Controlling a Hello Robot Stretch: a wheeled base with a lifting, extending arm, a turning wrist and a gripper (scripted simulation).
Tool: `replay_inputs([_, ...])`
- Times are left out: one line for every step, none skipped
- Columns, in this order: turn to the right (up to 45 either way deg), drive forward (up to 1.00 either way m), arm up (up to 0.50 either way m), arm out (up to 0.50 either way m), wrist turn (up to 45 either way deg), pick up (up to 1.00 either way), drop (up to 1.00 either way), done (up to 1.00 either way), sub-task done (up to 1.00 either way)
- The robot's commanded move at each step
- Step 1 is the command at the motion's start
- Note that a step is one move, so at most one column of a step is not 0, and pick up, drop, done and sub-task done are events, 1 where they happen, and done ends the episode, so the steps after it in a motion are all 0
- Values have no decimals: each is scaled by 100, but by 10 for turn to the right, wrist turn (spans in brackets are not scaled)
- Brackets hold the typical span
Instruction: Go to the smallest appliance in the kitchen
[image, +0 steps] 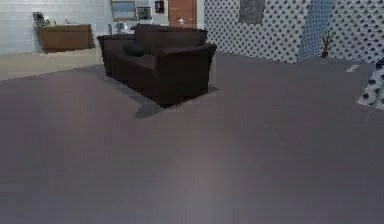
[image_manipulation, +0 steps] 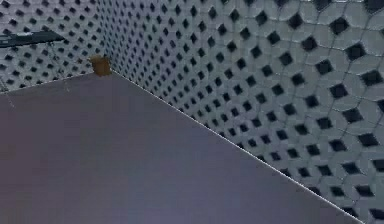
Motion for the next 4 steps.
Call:
replay_inputs([-390,0,0,0,0,0,0,0,0])
replay_inputs([0,100,0,0,0,0,0,0,0])
replay_inputs([0,100,0,0,0,0,0,0,0])
replay_inputs([-30,0,0,0,0,0,0,0,0])
